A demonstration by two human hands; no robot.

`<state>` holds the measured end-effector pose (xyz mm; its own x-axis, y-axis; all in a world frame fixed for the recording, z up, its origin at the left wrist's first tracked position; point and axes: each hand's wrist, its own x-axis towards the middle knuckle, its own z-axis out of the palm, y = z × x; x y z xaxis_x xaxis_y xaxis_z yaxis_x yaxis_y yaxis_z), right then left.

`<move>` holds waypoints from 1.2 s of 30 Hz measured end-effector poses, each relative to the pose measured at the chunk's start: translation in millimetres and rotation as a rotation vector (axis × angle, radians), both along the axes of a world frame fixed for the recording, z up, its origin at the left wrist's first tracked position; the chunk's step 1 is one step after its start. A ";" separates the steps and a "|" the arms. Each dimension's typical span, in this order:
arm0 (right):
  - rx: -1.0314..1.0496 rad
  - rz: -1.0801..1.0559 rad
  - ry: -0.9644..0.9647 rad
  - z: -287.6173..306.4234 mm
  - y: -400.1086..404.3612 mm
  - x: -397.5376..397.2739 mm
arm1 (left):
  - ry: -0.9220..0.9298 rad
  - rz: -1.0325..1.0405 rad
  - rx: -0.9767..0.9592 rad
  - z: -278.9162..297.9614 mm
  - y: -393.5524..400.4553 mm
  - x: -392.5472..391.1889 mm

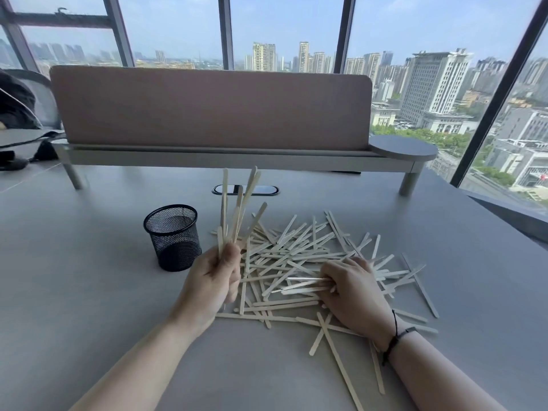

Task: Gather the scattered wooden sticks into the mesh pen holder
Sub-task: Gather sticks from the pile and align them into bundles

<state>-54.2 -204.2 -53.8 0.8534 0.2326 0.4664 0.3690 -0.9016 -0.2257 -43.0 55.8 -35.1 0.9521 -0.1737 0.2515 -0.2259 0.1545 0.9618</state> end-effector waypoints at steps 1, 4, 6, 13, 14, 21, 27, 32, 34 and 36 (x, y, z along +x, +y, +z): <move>0.019 0.021 0.001 1.0 0.5 0.1 | 0.018 -0.026 -0.043 0.2 -1.6 -0.2; 0.073 0.050 -0.022 5.0 4.0 -1.1 | -0.001 -0.069 -0.057 0.9 -6.2 -1.5; 0.098 0.053 -0.044 7.0 8.2 -0.4 | 0.001 -0.076 -0.030 1.4 -9.5 -3.3; 0.397 0.110 -0.104 30.7 24.8 10.7 | 0.053 -0.023 -0.076 2.6 -17.8 -8.9; 0.463 0.115 -0.110 36.9 28.6 11.3 | 0.056 -0.010 -0.073 2.4 -18.3 -9.4; 0.817 0.107 -0.054 83.5 54.5 5.5 | 0.036 0.042 0.034 1.6 -19.5 -12.5; 1.133 0.153 -0.047 98.0 63.4 10.4 | 0.005 0.058 0.137 4.0 -19.2 -15.9; 1.260 0.116 -0.013 82.4 65.3 11.4 | -0.047 0.140 0.236 7.8 -19.0 -17.9; 1.264 0.085 0.015 70.9 64.4 11.6 | -0.056 0.171 0.267 6.7 -19.6 -16.2; 1.272 0.056 0.043 62.0 63.0 11.3 | -0.047 0.188 0.264 3.7 -19.2 -13.6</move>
